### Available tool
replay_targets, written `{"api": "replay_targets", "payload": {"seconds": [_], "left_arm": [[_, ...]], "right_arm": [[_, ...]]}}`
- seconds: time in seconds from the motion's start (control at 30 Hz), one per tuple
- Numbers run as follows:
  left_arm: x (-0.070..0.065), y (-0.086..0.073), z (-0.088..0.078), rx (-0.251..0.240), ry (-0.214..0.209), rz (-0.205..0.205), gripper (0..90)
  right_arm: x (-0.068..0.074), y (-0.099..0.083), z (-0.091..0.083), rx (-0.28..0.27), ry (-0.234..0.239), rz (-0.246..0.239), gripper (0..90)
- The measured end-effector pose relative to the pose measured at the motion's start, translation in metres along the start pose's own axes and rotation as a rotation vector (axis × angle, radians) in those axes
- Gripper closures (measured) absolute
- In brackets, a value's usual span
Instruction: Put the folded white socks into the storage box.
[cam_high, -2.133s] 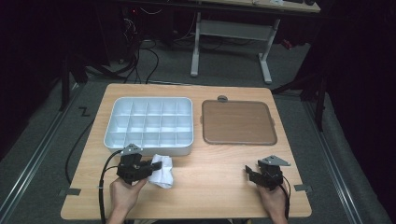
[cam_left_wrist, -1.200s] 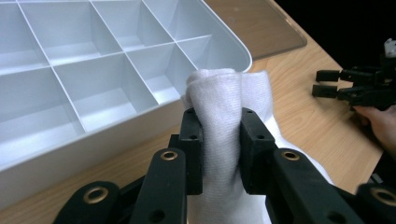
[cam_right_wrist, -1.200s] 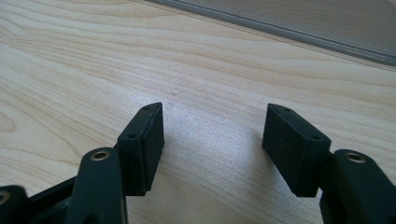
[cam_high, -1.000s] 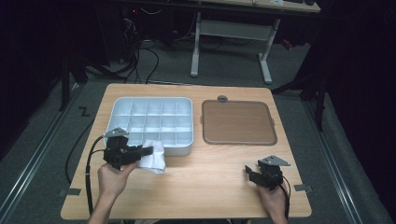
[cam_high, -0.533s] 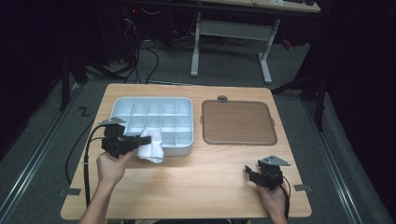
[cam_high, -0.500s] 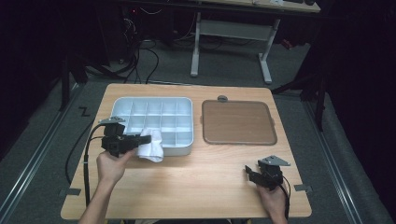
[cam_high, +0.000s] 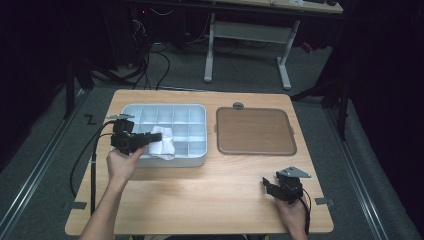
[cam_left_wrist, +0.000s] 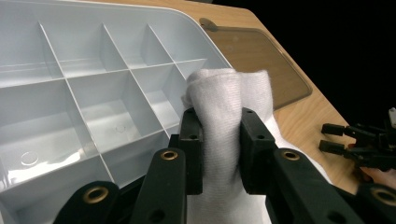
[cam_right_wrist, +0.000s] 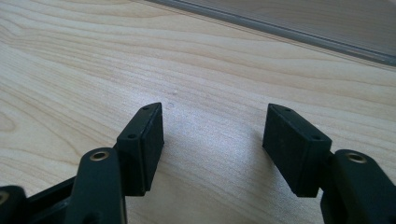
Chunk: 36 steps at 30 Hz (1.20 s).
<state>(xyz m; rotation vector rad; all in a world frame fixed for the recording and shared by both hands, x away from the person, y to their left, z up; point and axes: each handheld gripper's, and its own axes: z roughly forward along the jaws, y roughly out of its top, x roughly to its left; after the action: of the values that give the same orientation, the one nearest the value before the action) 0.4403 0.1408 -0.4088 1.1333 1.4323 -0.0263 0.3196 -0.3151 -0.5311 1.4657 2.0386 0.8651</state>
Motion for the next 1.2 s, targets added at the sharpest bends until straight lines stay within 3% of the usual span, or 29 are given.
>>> {"api": "replay_targets", "payload": {"seconds": [0.47, 0.8, 1.2], "left_arm": [[0.011, -0.002, 0.026, 0.024, 0.035, -0.018, 74.4], [0.026, -0.014, 0.037, 0.052, 0.092, 0.019, 74.3], [0.035, -0.02, 0.039, 0.068, 0.144, 0.106, 74.3]], "right_arm": [[0.0, 0.0, 0.0, 0.0, 0.001, 0.0, 38.4], [0.0, 0.0, 0.0, 0.0, 0.002, -0.001, 38.3], [0.0, 0.0, 0.0, 0.0, 0.002, -0.001, 38.3]]}}
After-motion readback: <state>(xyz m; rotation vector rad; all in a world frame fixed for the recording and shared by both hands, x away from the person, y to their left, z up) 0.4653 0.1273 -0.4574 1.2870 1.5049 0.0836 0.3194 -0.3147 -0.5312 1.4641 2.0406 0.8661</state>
